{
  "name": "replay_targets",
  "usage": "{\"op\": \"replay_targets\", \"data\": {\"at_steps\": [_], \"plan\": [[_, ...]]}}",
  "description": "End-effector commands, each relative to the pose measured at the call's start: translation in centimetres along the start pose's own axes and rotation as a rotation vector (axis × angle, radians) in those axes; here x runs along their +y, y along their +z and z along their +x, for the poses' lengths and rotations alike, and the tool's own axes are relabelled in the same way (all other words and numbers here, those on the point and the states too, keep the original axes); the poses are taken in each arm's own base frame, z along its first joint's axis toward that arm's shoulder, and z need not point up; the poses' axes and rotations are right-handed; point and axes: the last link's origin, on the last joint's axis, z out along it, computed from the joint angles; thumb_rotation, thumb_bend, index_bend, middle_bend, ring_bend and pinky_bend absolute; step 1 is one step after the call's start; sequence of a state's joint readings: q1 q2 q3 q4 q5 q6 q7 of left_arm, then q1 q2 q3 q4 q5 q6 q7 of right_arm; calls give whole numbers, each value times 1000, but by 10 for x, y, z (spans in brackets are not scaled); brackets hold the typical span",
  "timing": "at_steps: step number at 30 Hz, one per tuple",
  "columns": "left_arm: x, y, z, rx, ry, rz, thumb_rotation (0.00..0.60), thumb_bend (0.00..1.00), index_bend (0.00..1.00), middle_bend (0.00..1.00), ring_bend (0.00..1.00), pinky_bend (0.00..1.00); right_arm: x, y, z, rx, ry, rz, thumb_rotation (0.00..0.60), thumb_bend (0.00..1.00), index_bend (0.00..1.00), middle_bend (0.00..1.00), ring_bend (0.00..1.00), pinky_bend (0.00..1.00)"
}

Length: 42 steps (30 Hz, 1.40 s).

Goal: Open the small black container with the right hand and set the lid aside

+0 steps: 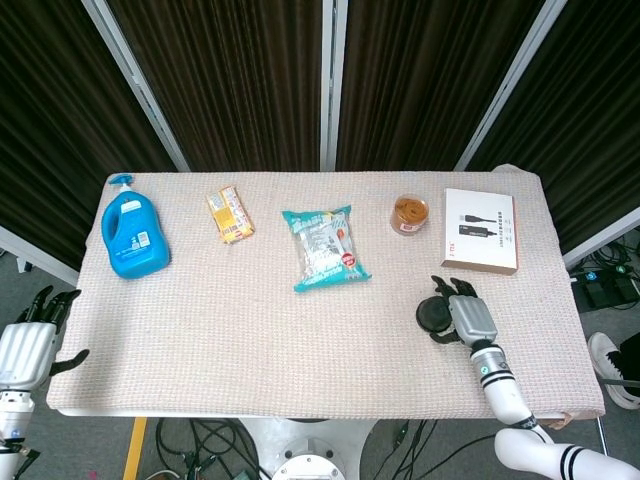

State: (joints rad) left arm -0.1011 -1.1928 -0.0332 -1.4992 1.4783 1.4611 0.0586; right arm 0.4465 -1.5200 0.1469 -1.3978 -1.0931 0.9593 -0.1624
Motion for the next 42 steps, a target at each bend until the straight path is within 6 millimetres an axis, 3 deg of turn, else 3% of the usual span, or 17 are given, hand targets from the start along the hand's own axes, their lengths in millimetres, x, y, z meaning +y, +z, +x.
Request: {"op": "replay_targets", "data": {"at_steps": [1,29,42], "plan": [[0,0,0,-1,0,0,600,132,142,179,81,318,0,1,0,-1,-6,-3,600,45,0,208,0,0],[-2,-1,-4,-11,-3,2,600,132,142,179,81,318,-2,5,-6,-16,-13,-4,600,70,0,235,0,0],[-3,-2,-4,-13,-3,6,600,133,142,179,81,318,-1,5,-6,9,-18,-5,600,116,0,329,0,0]]}}
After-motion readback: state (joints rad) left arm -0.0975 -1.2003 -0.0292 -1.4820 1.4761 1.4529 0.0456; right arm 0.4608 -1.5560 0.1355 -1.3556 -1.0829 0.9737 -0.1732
